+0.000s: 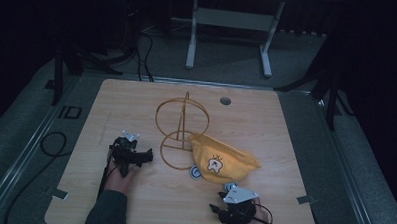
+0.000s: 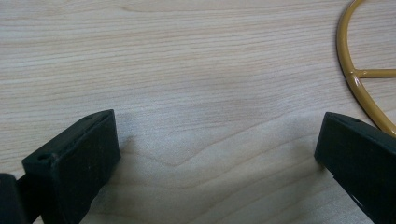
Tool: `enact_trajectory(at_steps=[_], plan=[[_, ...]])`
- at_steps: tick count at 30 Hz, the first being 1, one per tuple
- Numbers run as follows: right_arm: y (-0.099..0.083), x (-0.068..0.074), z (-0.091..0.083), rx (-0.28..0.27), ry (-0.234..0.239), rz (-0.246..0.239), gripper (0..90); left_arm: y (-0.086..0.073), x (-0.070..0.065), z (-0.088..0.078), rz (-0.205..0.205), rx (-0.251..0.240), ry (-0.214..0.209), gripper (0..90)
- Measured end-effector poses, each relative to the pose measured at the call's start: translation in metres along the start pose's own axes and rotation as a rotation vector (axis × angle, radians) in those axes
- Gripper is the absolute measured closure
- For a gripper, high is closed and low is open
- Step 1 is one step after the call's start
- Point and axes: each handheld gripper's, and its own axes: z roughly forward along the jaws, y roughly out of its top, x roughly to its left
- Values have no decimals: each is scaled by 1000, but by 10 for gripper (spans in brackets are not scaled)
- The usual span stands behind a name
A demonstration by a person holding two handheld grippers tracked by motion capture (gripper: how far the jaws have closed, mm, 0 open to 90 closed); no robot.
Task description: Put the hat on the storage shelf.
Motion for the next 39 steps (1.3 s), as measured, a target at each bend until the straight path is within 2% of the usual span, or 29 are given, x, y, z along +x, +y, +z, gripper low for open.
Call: enact_trajectory(at_steps=[10,21,22,26,31,34,35,39], plan=[[1,1,0,6,-6,8,468,0,0,0,0,0,0,0],[0,-2,-4,24,33,18,459,0,0,0,0,0,0,0],[0,-2,-6,42,25,11,459,0,0,0,0,0,0,0],[-1,-4,-10,51,10,2,462,0,0,0,4,2,-3,0],[0,-10,-24,30,-11,19,476,0,0,1,2,-2,-6,0],[-2,-16,-33,14,-50,28,495,1,0,0,2,-1,-6,0],[-2,-16,-33,14,-50,28,495,1,0,1,2,-2,-6,0],[-3,-27,-40,0,-91,80,527,1,0,1,2,-2,-6,0]])
